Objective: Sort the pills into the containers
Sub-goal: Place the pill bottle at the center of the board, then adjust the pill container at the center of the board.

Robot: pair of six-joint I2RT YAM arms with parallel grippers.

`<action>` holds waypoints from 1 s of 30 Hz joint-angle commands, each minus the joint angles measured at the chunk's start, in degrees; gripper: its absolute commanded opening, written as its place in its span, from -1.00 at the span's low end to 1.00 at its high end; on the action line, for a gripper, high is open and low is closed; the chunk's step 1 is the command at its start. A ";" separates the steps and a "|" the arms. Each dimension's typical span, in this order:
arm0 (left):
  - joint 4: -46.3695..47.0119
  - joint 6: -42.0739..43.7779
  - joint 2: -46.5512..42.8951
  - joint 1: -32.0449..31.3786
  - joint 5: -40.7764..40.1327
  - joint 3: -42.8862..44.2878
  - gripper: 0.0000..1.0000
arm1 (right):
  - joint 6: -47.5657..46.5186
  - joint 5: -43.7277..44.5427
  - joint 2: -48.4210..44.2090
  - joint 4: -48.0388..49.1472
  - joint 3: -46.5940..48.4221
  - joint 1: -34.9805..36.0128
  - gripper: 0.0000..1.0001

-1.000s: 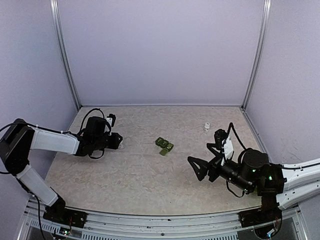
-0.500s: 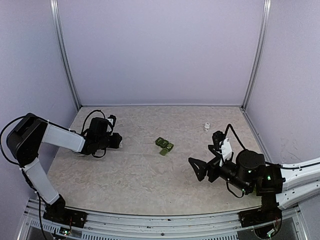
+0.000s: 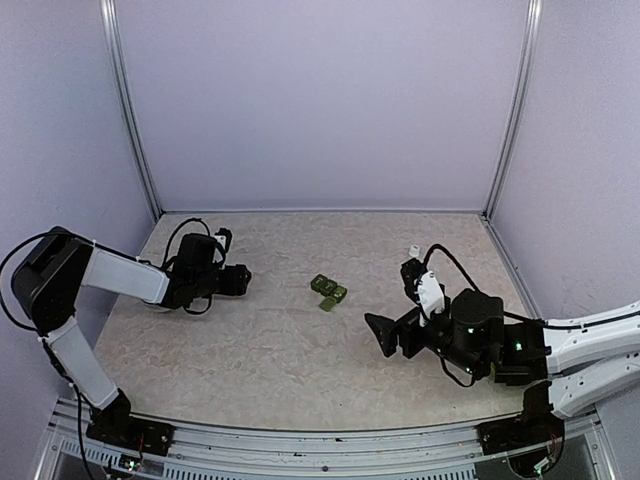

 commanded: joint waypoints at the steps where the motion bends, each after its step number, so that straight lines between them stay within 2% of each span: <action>1: -0.56 -1.01 -4.33 -0.28 1.02 1.69 0.60 | -5.24 -3.26 5.35 -1.01 4.04 -2.16 1.00; 3: -1.44 -1.20 -5.79 -0.81 1.32 2.34 0.69 | -6.68 -5.60 8.74 -1.76 6.21 -3.68 1.00; 6: -3.08 -1.31 -7.81 -2.04 2.16 3.47 0.95 | -4.84 -10.29 14.27 -4.71 9.94 -8.32 1.00; 7: -3.54 -1.48 -8.39 -2.64 2.45 3.73 0.97 | -4.06 -11.96 15.85 -5.38 11.09 -9.94 1.00; 14: -4.07 -4.23 -12.86 -7.91 3.76 1.77 0.98 | -0.11 -19.65 26.04 -10.06 21.30 -18.56 1.00; 18: -1.68 -8.14 -14.58 -10.91 5.34 -0.55 0.98 | 2.49 -27.21 33.04 -11.24 28.11 -23.19 1.00; 24: 0.08 -13.25 -11.53 -14.62 7.27 -0.55 0.98 | 6.92 -42.60 43.26 -9.31 35.32 -30.07 1.00; 30: 3.61 -15.97 -8.67 -15.34 6.58 -1.59 0.98 | 8.91 -50.48 52.56 -10.37 42.82 -32.75 0.98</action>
